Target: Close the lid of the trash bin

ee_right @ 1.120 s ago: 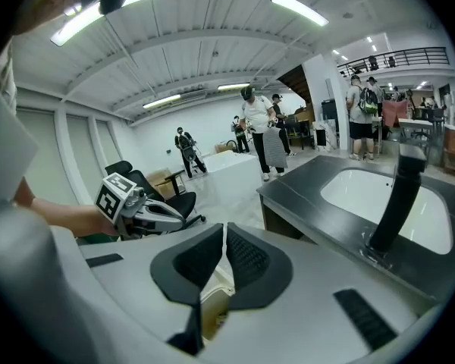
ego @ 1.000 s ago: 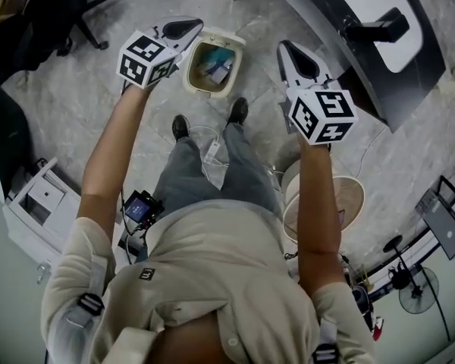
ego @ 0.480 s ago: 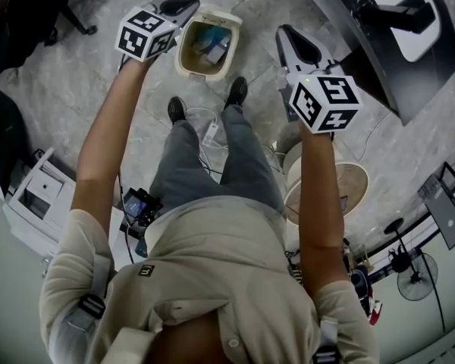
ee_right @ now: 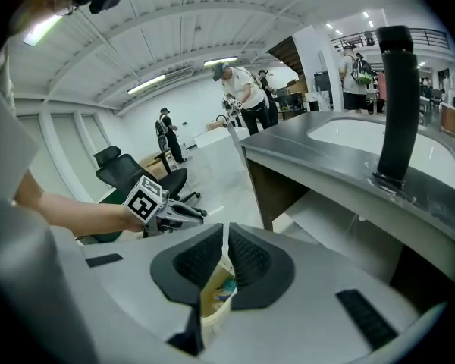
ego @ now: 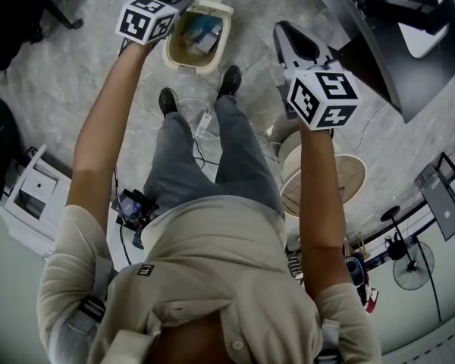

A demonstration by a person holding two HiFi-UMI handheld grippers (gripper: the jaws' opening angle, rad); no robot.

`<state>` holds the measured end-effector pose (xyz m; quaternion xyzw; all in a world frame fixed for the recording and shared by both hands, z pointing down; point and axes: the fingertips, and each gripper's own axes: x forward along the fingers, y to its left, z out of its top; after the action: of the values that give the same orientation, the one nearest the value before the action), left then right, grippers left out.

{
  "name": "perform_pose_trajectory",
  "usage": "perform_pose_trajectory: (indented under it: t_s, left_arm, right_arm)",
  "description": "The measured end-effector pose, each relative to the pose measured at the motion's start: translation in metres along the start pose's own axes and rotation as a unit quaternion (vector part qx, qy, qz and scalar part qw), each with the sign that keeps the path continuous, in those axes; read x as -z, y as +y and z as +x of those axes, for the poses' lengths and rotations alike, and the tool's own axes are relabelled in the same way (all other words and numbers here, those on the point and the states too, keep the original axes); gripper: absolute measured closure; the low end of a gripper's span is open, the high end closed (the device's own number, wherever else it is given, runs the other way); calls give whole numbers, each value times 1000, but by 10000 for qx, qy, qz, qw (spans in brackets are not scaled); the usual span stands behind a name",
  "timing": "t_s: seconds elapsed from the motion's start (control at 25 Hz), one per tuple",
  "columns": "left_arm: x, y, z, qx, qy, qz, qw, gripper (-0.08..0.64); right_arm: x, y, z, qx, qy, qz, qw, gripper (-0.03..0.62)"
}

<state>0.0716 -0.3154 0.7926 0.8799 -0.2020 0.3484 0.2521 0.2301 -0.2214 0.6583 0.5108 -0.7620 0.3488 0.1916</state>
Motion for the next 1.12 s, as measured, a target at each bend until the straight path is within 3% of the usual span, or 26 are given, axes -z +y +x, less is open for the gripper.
perform_pose_trajectory:
  t_s: [0.6, 0.88, 1.12]
  left_arm:
    - [20, -19, -12, 326, -148, -273, 9990, 529]
    - [66, -46, -28, 663, -50, -499, 9965, 532]
    - [132, -56, -18, 695, 584, -616, 9940, 545]
  right_arm:
    - [23, 7, 16, -14, 195, 100, 9998, 565]
    - [37, 17, 25, -48, 351, 99, 9993, 565]
    - [47, 28, 38, -98, 487, 68, 9987, 565]
